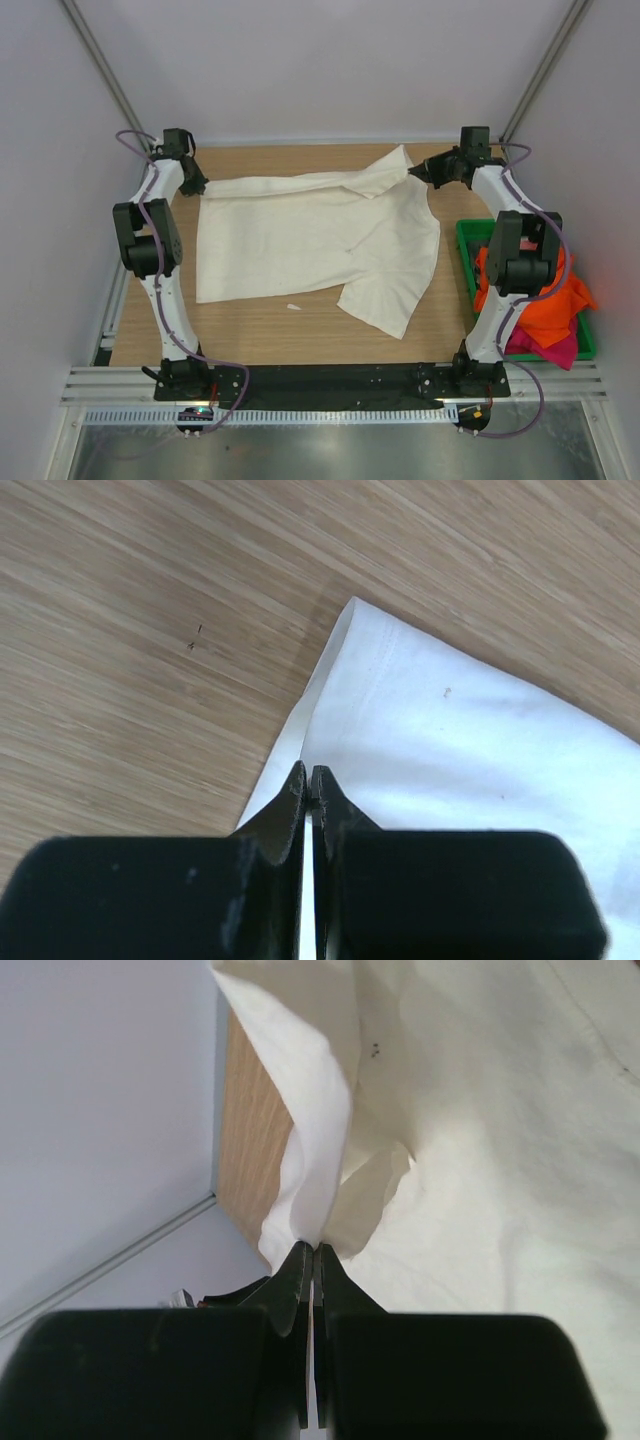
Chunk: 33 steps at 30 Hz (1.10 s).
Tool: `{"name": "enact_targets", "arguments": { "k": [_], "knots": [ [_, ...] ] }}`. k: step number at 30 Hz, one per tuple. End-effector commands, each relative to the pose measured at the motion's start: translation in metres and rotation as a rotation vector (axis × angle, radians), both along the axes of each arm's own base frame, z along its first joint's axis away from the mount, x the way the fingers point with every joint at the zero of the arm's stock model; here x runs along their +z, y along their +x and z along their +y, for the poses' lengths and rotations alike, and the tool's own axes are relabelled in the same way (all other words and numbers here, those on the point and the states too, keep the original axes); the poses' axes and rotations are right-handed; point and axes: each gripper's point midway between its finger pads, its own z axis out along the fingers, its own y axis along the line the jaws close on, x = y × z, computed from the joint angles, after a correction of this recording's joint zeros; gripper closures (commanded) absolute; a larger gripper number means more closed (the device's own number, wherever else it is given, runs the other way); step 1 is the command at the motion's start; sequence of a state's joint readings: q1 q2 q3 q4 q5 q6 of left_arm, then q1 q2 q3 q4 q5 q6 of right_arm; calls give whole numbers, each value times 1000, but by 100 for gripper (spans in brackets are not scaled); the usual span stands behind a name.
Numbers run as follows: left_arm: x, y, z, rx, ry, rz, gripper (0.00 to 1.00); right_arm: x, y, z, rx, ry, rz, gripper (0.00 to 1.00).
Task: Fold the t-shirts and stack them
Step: Fold the tshirt
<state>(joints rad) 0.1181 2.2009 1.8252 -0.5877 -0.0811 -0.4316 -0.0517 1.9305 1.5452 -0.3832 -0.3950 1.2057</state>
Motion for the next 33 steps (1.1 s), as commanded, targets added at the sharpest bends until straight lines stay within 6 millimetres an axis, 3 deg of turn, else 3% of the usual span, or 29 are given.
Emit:
{"name": "enact_targets", "arguments": {
  "k": [1, 7, 10, 12, 15, 18, 25, 27, 28, 30, 32, 33],
  "knots": [
    [38, -3, 14, 5, 49, -45, 100, 20, -18, 0, -2, -10, -31, 99],
    [27, -13, 10, -17, 34, 13, 100, 4, -29, -3, 15, -67, -3, 99],
    [26, -17, 11, -4, 14, 31, 100, 5, -24, -1, 41, -83, -30, 99],
    [35, -10, 8, 6, -11, -13, 100, 15, -12, 4, 69, -81, -83, 99],
    [61, 7, 6, 27, -34, -130, 100, 44, 12, 8, 86, -98, -201, 99],
    [77, 21, 6, 37, -41, -180, 100, 58, 20, 14, 103, -94, -230, 99],
    [100, 44, 7, 22, -62, -252, 100, 50, 20, 22, 119, -83, -233, 99],
    [109, 51, 9, 25, -59, -294, 100, 68, 34, 22, 126, -108, -338, 99],
    [112, 54, 8, 30, -64, -312, 100, 67, 41, 21, 131, -118, -364, 99],
    [117, 66, 3, 3, -91, -371, 100, 93, 60, 23, 153, -151, -514, 99],
    [115, 75, 2, -6, -101, -404, 100, 86, 79, 23, 164, -169, -564, 99],
    [118, 81, 3, -5, -102, -432, 100, 104, 90, 26, 179, -171, -647, 99]
  ]
}}
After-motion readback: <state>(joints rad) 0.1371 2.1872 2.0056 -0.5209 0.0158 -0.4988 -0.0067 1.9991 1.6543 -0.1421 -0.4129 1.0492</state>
